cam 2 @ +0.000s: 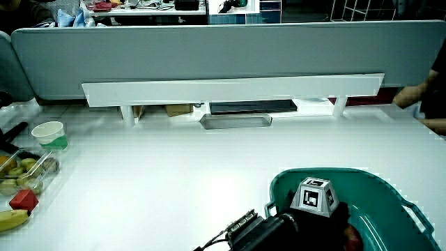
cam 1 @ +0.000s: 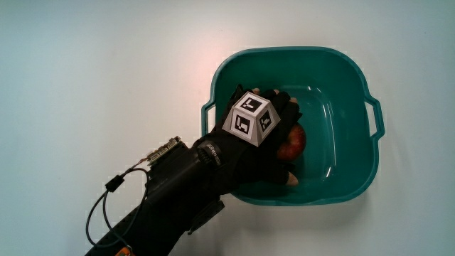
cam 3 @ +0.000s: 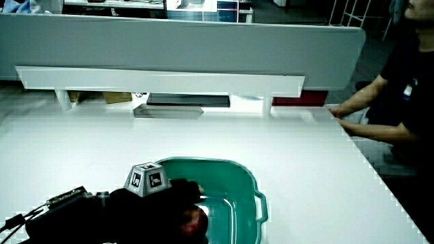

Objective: Pick apple from plate

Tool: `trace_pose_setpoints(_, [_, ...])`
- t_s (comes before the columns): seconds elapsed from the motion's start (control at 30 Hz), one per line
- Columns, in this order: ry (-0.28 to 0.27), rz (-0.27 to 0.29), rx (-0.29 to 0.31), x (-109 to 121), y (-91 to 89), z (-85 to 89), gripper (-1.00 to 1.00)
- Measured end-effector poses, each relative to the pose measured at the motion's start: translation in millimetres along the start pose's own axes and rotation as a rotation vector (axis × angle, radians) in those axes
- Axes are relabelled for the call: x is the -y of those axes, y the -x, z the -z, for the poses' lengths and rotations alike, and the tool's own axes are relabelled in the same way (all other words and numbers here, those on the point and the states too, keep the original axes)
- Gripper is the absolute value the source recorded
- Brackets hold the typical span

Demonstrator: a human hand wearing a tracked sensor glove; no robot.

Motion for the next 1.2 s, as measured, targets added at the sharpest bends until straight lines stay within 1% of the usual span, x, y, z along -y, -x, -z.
trace_pose_setpoints(0.03, [0.003,-0.008,0.003,1,-0.6,-0.6,0.16])
trace_pose_setpoints(0.13, [-0.012,-0.002,0.003,-1,-0.9,1.1,0.26])
trace_pose_setpoints(0.17, [-0.012,-0.015,0.003,-1,-1.1,2.3,0.29])
trace_pose_setpoints(0.2, [-0.020,-0.015,-0.004,-1,-2.3,1.9,0.32])
trace_pose_setpoints(0.23, [-0.013,-0.018,-0.003,-1,-3.0,1.3,0.35])
trace_pose_setpoints(0.27, [-0.021,-0.017,-0.002,-2,-3.0,2.7,0.39])
trace_pose_setpoints(0.33, [-0.034,-0.022,-0.019,0,-5.7,1.3,0.45])
trace_pose_setpoints(0.47, [-0.068,-0.020,-0.018,1,-6.3,2.4,0.58])
trace_pose_setpoints(0.5, [-0.058,-0.025,-0.006,1,-6.2,3.6,0.61])
trace_pose_setpoints(0.53, [-0.066,-0.014,-0.013,0,-6.3,3.8,0.65])
trace_pose_setpoints(0.63, [-0.083,-0.013,-0.016,1,-6.5,3.6,0.74])
trace_pose_setpoints(0.7, [-0.097,0.003,-0.026,3,-7.6,3.2,0.81])
trace_pose_setpoints(0.73, [-0.100,0.001,-0.022,3,-7.2,3.5,0.84])
trace_pose_setpoints(0.77, [-0.110,0.007,-0.027,4,-8.2,2.0,0.87])
trace_pose_setpoints(0.83, [-0.121,0.018,-0.017,4,-7.9,2.9,0.94])
trace_pose_setpoints(0.9, [-0.148,0.030,-0.018,7,-8.4,1.1,1.00])
trace_pose_setpoints(0.93, [-0.155,0.034,-0.006,7,-8.6,1.0,1.00])
trace_pose_setpoints(1.1, [-0.177,0.054,-0.020,14,-13.2,-6.1,1.00])
trace_pose_setpoints(1.13, [-0.171,0.051,-0.016,15,-13.5,-7.6,1.00])
trace_pose_setpoints(1.2, [-0.187,0.059,-0.027,19,-15.0,-12.3,1.00])
